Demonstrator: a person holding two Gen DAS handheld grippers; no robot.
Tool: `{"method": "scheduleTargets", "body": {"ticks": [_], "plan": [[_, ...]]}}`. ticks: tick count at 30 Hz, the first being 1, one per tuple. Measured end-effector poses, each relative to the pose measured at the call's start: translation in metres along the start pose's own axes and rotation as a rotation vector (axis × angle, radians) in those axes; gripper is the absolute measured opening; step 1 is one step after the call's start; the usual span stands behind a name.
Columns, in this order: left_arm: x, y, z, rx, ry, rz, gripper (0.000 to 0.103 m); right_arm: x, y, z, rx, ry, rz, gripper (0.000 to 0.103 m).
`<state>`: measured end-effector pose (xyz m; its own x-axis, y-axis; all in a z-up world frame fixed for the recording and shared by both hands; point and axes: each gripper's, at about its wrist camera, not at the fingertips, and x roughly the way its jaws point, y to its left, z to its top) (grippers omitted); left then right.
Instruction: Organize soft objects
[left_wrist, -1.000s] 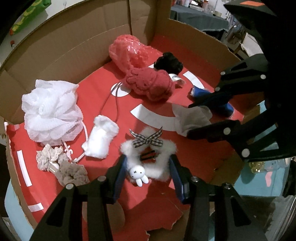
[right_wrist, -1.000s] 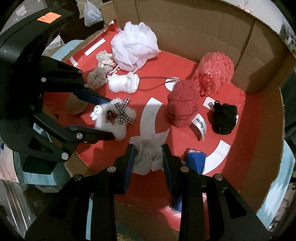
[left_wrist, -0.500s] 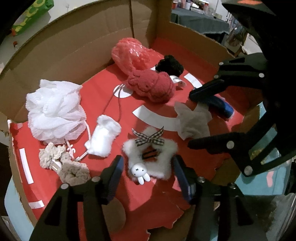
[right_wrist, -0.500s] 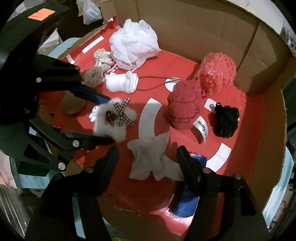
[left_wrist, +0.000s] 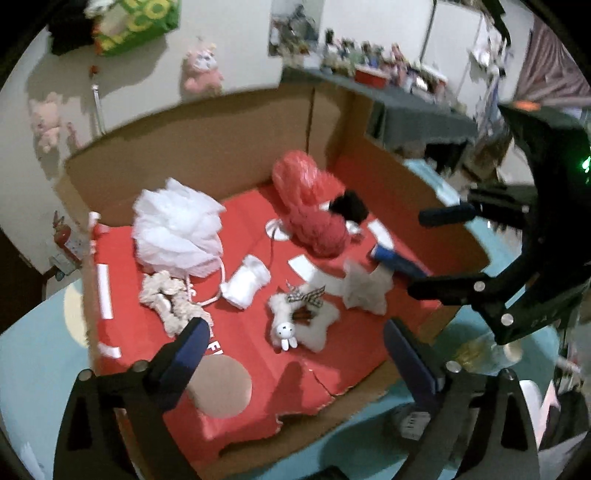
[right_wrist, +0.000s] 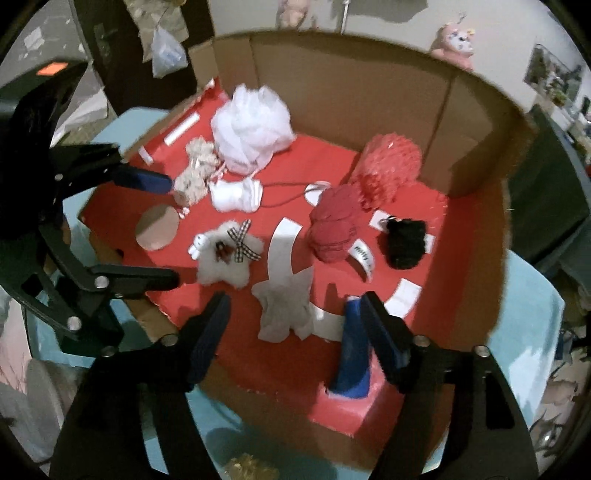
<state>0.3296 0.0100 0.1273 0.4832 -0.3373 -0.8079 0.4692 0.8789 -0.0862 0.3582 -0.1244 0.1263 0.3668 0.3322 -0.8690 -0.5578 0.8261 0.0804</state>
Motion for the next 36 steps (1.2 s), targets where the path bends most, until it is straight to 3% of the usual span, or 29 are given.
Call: {"method": "scheduleTargets", "body": {"ticks": [5,8,12,16,23,31,36], "plan": [[-0.030,-0.013,-0.007,-0.035,-0.090,0.050,0.103,-0.030,0.004,-0.007,0.065,-0.059,-0.024,0.079],[-0.036,-0.021,-0.017,-0.042,-0.119,0.106,0.103,-0.044,0.008,-0.013,0.111,-0.093,-0.081,0.080],[-0.037,-0.024,-0.029,-0.055,-0.146,0.203,0.103,-0.054,0.014,-0.024,0.172,-0.137,-0.149,0.082],[-0.034,-0.022,-0.041,-0.083,-0.142,0.252,0.103,-0.056,0.020,-0.038,0.214,-0.164,-0.209,0.082],[-0.034,-0.010,-0.050,-0.186,-0.157,0.221,0.103,-0.043,0.017,-0.055,0.293,-0.173,-0.250,0.082],[-0.019,-0.005,-0.048,-0.229,-0.138,0.279,0.103,-0.037,0.011,-0.057,0.340,-0.183,-0.269,0.082],[-0.002,-0.004,-0.048,-0.247,-0.085,0.300,0.103,-0.028,0.011,-0.052,0.337,-0.162,-0.298,0.082]]}}
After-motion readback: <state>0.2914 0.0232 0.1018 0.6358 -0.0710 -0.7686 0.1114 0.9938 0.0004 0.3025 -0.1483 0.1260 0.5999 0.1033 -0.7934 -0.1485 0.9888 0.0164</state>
